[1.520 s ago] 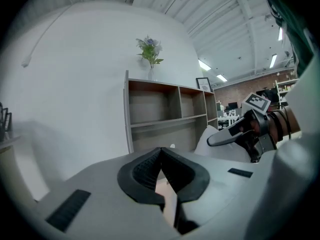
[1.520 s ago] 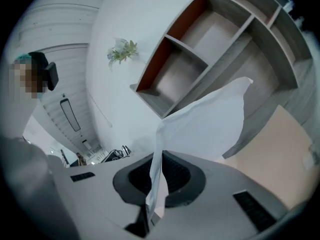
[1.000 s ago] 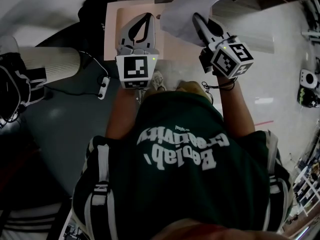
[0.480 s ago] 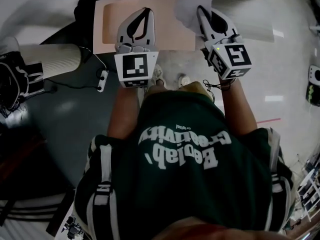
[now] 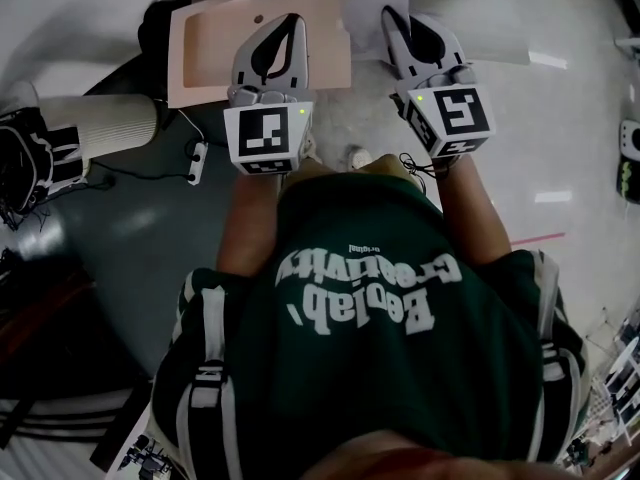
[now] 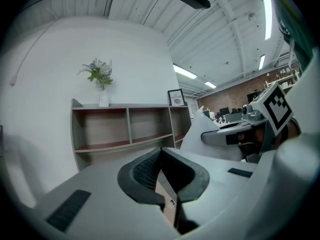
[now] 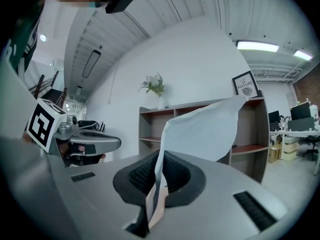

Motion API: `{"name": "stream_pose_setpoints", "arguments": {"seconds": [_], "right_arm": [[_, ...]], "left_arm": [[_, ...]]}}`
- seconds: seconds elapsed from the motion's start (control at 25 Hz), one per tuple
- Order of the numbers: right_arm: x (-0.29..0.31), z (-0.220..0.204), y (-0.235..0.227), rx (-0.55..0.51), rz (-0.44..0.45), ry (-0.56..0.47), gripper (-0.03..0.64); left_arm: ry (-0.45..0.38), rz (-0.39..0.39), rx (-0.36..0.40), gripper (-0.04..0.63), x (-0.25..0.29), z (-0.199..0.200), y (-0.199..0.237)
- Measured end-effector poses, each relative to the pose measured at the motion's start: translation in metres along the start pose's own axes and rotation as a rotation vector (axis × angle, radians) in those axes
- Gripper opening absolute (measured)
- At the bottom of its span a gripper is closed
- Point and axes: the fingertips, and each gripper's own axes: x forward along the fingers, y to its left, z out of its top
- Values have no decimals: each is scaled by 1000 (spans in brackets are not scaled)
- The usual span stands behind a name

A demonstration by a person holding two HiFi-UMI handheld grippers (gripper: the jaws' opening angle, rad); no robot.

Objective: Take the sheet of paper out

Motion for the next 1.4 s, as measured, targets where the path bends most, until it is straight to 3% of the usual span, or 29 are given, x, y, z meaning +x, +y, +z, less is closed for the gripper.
{"name": "stream_pose_setpoints", "arguments": {"seconds": [0.76, 1.04, 1.4], "right_arm": [[-34, -9, 11, -38, 40, -25, 37], [-42, -13, 23, -103, 69, 4, 37], [-58, -11, 31, -112, 64, -10, 37]], "left_arm": [[2, 89, 16, 18, -40, -1, -21], [-1, 88, 36, 18, -49, 2, -29], [-7, 72, 37, 18, -60, 4, -42]]}}
